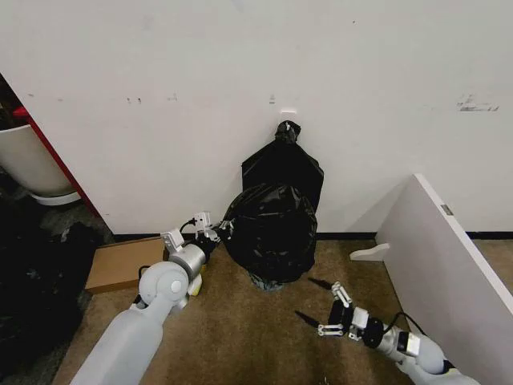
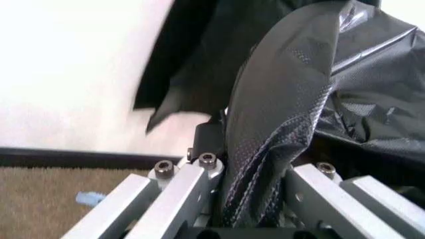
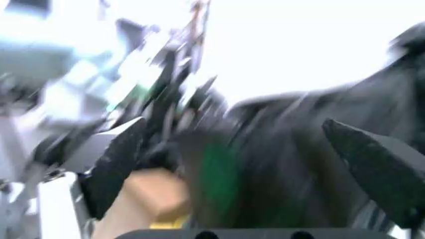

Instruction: Place the garbage bag over the trash bin.

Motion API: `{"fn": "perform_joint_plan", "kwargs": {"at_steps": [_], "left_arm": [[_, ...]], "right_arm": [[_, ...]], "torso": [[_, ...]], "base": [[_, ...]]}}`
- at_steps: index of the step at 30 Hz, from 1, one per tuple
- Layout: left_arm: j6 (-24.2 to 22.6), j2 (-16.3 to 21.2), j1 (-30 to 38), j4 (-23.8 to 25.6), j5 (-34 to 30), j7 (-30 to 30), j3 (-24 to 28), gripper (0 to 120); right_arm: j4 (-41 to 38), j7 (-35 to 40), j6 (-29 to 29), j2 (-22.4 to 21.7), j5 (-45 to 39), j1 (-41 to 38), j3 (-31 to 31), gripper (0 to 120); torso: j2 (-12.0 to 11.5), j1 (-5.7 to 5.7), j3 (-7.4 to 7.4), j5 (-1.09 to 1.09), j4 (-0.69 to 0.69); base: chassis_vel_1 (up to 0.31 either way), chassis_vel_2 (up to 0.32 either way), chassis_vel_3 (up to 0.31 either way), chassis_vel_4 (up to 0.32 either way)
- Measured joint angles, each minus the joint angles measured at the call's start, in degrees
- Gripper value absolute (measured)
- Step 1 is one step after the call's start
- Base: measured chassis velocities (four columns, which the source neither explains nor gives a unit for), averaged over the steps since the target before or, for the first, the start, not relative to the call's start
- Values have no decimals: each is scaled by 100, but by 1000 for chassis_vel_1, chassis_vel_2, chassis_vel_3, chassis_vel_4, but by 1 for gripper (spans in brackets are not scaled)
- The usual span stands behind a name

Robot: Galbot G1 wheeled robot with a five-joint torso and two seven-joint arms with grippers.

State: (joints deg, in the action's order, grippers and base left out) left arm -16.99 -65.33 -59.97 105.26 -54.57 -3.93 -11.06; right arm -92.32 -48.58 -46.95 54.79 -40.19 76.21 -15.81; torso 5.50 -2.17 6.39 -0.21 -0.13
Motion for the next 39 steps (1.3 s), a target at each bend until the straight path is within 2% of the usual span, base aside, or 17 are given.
{"fn": "perform_joint_plan", "kwargs": {"at_steps": [2, 4, 6, 10, 12, 14, 15, 17, 19, 20, 22, 23, 25, 26, 30, 35, 39], "left_arm": [[123, 9, -81, -34, 207, 63, 95, 3], [179, 4, -105, -45, 274, 80, 124, 3], [335, -31, -151, -59, 399, 115, 180, 3], [652, -99, -201, -113, 657, 180, 230, 3], [751, -110, -212, -131, 726, 192, 239, 3], [1017, -130, -234, -178, 904, 226, 257, 3], [1029, -131, -235, -180, 912, 229, 258, 3], [1398, -140, -245, -225, 1177, 313, 278, 3], [1475, -139, -245, -235, 1241, 335, 285, 3], [1607, -133, -244, -255, 1373, 376, 308, 3], [1710, -130, -231, -280, 1520, 406, 338, 3], [1859, -129, -215, -321, 1734, 444, 365, 3], [2042, -131, -216, -373, 1979, 486, 383, 3], [2042, -131, -216, -373, 1979, 486, 383, 3], [2520, -142, -280, -483, 2534, 575, 414, 3], [2767, -201, -312, -515, 2808, 625, 504, 3], [2902, -321, -308, -596, 3026, 632, 611, 3]], "right_arm": [[-446, 719, 149, 29, -37, 39, 139, 100], [-646, 1065, 257, 37, 2, 58, 207, 100], [-1233, 2158, 663, 49, 313, 103, 406, 100], [-1963, 3649, 1439, -20, 855, 140, 754, 86], [-2089, 3999, 1627, -51, 956, 135, 863, 83], [-2450, 5082, 2344, -150, 1174, 62, 1266, 73], [-2484, 5186, 2420, -158, 1188, 53, 1307, 73], [-2935, 6496, 3454, -254, 1191, -125, 1846, 59], [-3009, 6675, 3607, -269, 1142, -160, 1930, 58], [-3199, 7115, 4034, -309, 1006, -246, 2104, 53], [-3333, 7373, 4348, -341, 889, -295, 2175, 47], [-3483, 7662, 4855, -395, 719, -367, 2201, 38], [-3683, 7967, 5436, -448, 401, -460, 2173, 33], [-3683, 7967, 5436, -448, 401, -460, 2173, 33], [-4158, 8604, 6534, -481, -679, -706, 1957, 15], [-4220, 8867, 6949, -385, -1536, -1022, 1882, 0], [-3901, 9080, 7231, -113, -1806, -1384, 2040, 0]], "torso": [[0, 0, 0, 1, 0], [0, 0, 0, 1, 0], [0, 0, 0, 0, 0], [0, 0, 0, 1, -1], [0, 0, 0, 1, 0], [0, 0, 0, 1, 0], [0, 0, 0, 1, 0], [0, 0, 0, 1, 0], [0, 0, 0, 1, 0], [0, 0, 0, 0, 0], [0, 0, 0, 1, 1], [0, 0, 0, 1, -1], [0, 0, 0, 0, -1], [0, 0, 0, 0, -1], [0, 0, 0, 0, 0], [0, 0, 0, 0, 0], [0, 0, 0, 0, 0]], "base": [[0, 0, 0, 0], [0, 0, 0, 0], [0, 0, 0, 0], [0, 0, 0, 0], [0, 0, 0, 0], [0, 0, 0, 0], [0, 0, 0, 0], [0, 0, 0, 0], [0, 0, 0, 0], [0, 0, 0, 0], [0, 0, 0, 0], [0, 0, 0, 0], [0, 0, 0, 0], [0, 0, 0, 0], [0, 0, 0, 0], [0, 0, 0, 0], [0, 0, 0, 0]]}}
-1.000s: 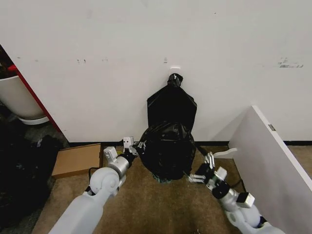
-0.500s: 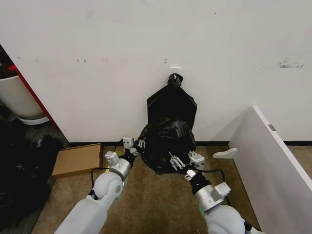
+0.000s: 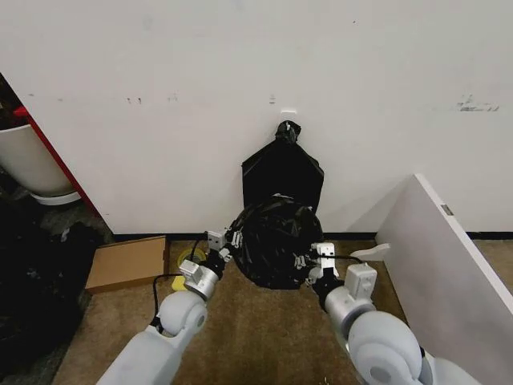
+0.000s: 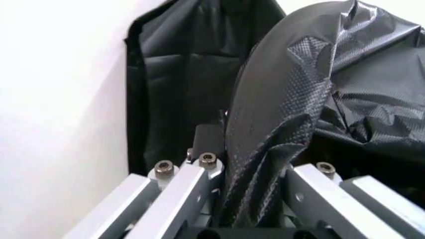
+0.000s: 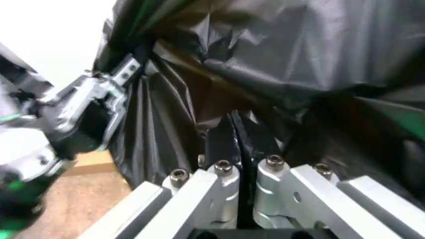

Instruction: Place the garbage bag over the trash bin.

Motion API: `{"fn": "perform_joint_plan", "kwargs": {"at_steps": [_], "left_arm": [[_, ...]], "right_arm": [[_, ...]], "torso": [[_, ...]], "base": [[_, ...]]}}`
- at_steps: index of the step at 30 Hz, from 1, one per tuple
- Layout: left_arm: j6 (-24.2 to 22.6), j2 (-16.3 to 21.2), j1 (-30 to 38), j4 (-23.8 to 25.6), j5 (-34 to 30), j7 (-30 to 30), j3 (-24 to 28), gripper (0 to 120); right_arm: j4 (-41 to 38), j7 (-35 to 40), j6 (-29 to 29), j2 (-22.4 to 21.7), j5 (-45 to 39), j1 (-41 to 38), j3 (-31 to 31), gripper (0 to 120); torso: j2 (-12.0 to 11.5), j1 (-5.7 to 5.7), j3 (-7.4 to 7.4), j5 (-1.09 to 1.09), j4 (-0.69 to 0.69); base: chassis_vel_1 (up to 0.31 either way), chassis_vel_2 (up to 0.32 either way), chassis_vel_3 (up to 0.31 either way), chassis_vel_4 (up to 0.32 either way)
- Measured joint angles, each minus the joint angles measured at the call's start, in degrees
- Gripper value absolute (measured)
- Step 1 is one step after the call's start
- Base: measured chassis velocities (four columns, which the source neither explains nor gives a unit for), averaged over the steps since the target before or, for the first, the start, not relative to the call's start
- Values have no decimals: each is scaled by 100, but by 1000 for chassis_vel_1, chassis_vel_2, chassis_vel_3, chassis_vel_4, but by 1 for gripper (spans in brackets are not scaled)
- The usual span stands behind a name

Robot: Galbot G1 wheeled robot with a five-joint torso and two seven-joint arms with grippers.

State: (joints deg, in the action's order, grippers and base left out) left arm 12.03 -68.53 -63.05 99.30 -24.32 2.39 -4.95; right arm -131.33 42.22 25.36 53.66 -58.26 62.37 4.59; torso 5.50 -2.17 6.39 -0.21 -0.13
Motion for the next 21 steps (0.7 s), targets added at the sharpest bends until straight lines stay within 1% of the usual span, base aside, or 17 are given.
{"fn": "perform_joint_plan", "kwargs": {"at_steps": [2, 4, 7, 10, 16, 20, 21], "left_arm": [[13, -12, 0, -12, 23, 0, 12, 3], [49, -33, -7, -27, 61, 0, 51, 3], [53, -30, -15, -19, 61, -1, 55, 3], [52, 14, -33, 70, 60, -1, 78, 3], [38, 30, -49, 144, 47, 0, 101, 3], [25, 53, -100, 231, 57, 16, 113, 3], [25, 53, -100, 231, 57, 16, 113, 3]], "right_arm": [[101, 20, 31, 43, 16, -52, 39, 0], [608, 88, 117, 233, 266, -259, 204, 0], [823, 94, 135, 315, 428, -345, 275, 0], [1385, 32, 113, 560, 846, -665, 494, 0], [1992, -2, 98, 824, 1133, -1119, 719, 0], [2643, -69, 62, 1064, 1286, -1548, 832, 0], [2643, -69, 62, 1064, 1286, -1548, 832, 0]], "torso": [[0, 0, 0, 1, 0], [-1, 0, 0, 0, -1], [-1, 0, 0, 0, 0], [-1, 0, 0, 1, 0], [-1, 0, 0, 1, 0], [-1, -1, 1, 1, 0], [-1, -1, 1, 1, 0]], "base": [[0, 0, 0, 0], [0, 0, 0, 0], [0, 0, 0, 0], [0, 0, 0, 0], [0, 0, 0, 0], [0, 0, 0, 0], [0, 0, 0, 0]]}}
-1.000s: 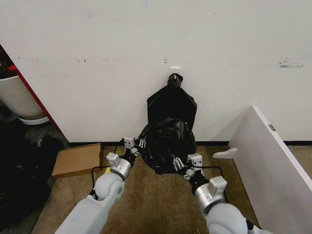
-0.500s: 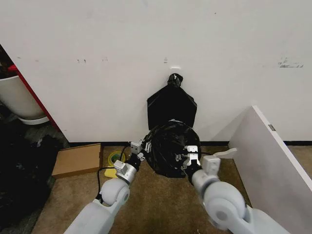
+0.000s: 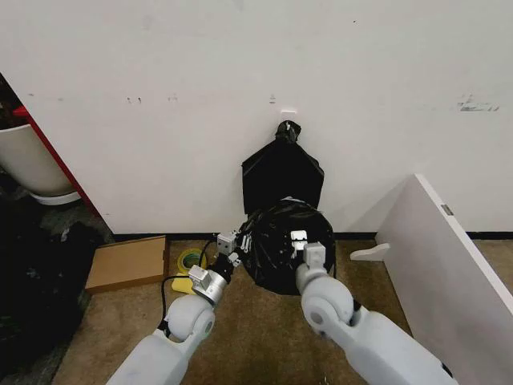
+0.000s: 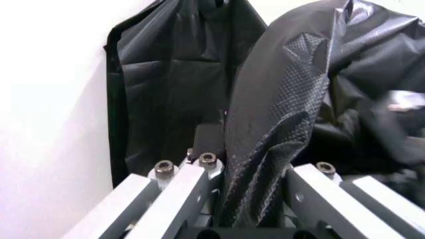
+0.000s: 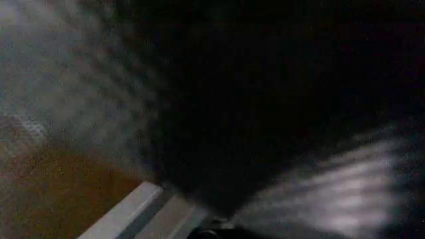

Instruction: Place the garbage bag over the trash bin.

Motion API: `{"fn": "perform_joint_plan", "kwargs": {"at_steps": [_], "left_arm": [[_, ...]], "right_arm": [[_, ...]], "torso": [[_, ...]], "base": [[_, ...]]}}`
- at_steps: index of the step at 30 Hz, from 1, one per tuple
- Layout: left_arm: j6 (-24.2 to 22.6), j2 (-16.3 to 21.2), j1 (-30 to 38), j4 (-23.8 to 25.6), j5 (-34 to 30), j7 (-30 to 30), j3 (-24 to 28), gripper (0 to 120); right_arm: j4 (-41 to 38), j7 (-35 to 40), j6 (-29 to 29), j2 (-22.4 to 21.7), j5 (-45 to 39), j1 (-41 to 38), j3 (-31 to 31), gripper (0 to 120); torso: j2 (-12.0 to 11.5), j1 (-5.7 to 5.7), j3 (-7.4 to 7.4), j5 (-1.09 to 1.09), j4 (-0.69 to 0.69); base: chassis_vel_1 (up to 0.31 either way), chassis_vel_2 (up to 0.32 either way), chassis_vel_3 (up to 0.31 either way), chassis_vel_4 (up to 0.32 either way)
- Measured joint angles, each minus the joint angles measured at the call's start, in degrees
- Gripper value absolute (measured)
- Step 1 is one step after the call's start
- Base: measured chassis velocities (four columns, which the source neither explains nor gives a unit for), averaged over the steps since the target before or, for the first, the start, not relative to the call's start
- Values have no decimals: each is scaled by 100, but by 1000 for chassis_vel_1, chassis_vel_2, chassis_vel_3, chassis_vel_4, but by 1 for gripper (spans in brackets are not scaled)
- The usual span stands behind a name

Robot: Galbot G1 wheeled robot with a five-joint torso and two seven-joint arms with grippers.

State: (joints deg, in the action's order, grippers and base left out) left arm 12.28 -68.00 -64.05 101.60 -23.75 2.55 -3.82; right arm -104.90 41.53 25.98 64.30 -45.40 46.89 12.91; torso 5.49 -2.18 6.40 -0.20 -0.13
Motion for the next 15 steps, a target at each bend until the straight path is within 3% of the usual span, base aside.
{"fn": "perform_joint_plan", "kwargs": {"at_steps": [7, 15], "left_arm": [[57, 44, 7, -2, 121, 79, 16, 3], [103, 35, 133, -126, 134, 55, -13, 3]], "right_arm": [[740, -1, 2, 295, -138, -523, -17, 0], [707, 73, 75, 215, -167, -484, -12, 0]], "torso": [[0, 0, 0, 0, 0], [0, 0, -1, 0, -1]], "base": [[0, 0, 0, 0], [0, 0, 0, 0]]}}
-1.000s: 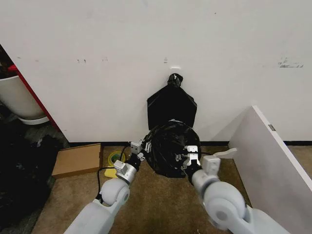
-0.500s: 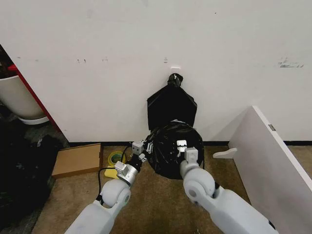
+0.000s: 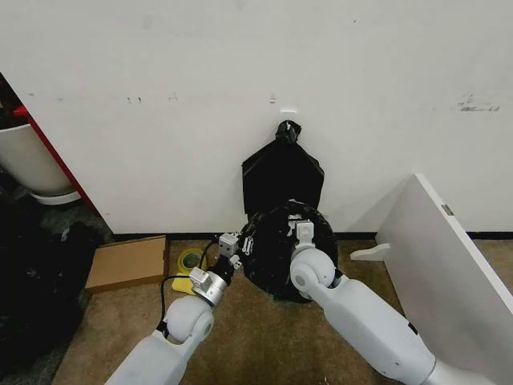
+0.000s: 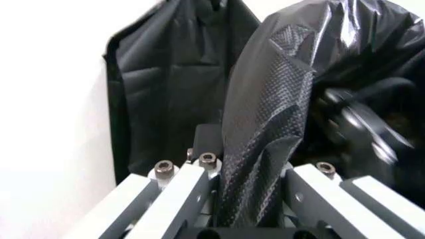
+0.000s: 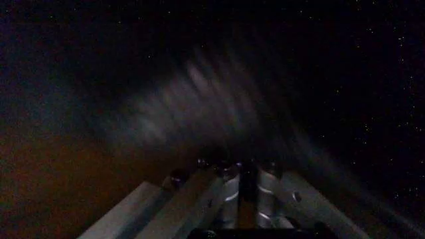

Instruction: Place the garbage bag over the trash bin.

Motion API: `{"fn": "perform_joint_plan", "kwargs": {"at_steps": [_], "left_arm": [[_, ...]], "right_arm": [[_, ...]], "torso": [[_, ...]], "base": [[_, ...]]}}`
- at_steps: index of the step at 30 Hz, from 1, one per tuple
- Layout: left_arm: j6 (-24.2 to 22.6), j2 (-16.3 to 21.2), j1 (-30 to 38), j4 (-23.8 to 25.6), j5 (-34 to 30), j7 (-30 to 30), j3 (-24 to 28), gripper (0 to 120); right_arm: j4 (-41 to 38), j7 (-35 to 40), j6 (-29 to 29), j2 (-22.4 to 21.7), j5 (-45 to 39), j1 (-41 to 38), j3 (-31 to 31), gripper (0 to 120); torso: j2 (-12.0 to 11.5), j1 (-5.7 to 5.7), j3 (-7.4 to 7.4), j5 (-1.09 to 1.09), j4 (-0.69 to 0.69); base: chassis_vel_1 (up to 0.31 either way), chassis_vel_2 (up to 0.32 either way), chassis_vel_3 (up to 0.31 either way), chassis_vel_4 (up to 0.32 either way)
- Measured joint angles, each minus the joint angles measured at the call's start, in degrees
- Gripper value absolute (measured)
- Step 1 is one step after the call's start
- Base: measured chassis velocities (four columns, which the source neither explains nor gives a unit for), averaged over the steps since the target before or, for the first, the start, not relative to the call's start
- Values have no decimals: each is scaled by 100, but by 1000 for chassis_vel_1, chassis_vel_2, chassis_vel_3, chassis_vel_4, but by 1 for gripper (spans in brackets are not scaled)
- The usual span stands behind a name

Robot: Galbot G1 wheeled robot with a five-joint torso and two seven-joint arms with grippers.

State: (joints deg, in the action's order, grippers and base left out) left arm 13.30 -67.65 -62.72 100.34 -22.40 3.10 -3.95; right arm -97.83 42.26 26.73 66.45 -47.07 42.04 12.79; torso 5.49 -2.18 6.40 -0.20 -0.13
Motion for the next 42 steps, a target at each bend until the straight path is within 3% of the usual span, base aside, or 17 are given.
{"fn": "perform_joint_plan", "kwargs": {"at_steps": [13, 24, 35, 40, 42], "left_arm": [[28, -19, 152, -230, -12, 15, -86, 3], [267, -58, 332, -482, 47, 195, -63, 3], [388, 12, 163, -135, 56, 347, -37, 3], [399, 13, 103, -29, 57, 358, -37, 3], [399, 12, 69, -6, 57, 357, -47, 3]], "right_arm": [[-485, 36, 250, -338, 213, 292, 5, 0], [-1192, 560, 1321, -341, -1593, -30, 44, 0], [-234, 776, 1548, -108, -1616, -507, 447, 0], [146, 619, 1515, 10, -1095, -573, 495, 0], [342, 375, 1248, 36, -571, -574, 478, 0]], "torso": [[1, 0, 0, -1, 0], [1, 0, 0, 0, 0], [1, 0, 0, 0, 0], [1, 0, 0, 0, 1], [1, 0, 0, 0, 1]], "base": [[0, 0, 0, 0], [0, 0, 0, 0], [0, 0, 0, 0], [0, 0, 0, 0], [0, 0, 0, 0]]}}
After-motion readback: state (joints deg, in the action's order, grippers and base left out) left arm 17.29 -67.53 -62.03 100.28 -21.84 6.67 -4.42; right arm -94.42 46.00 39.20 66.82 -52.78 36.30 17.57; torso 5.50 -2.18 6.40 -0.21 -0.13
